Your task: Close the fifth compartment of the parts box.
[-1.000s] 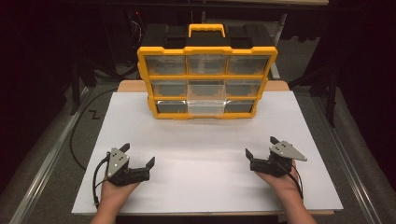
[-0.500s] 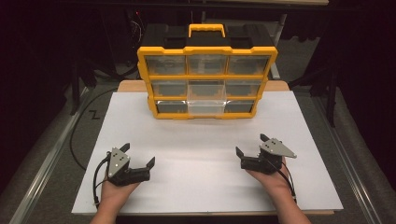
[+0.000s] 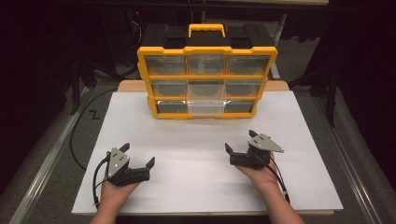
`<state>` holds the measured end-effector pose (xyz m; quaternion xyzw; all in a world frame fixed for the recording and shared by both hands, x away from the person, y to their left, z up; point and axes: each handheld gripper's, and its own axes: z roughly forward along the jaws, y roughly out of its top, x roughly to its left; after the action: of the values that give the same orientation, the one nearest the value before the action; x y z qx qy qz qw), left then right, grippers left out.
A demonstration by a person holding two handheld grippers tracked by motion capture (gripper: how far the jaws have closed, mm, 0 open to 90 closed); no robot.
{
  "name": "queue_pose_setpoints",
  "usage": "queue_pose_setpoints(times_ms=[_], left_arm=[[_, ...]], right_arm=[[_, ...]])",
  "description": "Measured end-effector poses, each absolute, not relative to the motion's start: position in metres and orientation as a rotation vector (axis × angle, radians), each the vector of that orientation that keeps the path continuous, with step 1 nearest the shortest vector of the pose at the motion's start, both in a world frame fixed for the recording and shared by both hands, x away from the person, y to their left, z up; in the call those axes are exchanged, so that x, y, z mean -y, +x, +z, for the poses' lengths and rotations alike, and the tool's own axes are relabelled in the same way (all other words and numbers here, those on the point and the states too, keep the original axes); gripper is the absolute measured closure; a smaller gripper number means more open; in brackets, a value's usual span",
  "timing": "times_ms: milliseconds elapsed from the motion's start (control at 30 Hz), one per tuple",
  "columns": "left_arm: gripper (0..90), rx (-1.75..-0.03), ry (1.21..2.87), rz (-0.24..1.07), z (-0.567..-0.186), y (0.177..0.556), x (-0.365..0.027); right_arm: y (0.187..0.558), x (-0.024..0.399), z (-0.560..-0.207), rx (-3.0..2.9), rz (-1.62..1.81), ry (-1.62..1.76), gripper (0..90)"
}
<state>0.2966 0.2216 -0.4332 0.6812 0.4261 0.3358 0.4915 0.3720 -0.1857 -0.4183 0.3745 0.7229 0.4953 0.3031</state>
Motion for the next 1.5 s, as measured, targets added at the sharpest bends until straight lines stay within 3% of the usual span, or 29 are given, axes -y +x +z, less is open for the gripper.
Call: queue_pose_setpoints(times_ms=[967,1500], left_arm=[[0.1,-1.03,1.645,0.808,-0.433,0.296,-0.222],[0.1,-1.03,1.64,0.806,-0.433,0.295,-0.223]], right_arm=[[0.367,0.186,-0.419,-1.972,1.356,1.018,4.7],[0.363,0.19,-0.419,-1.962,1.341,1.02,25.3]])
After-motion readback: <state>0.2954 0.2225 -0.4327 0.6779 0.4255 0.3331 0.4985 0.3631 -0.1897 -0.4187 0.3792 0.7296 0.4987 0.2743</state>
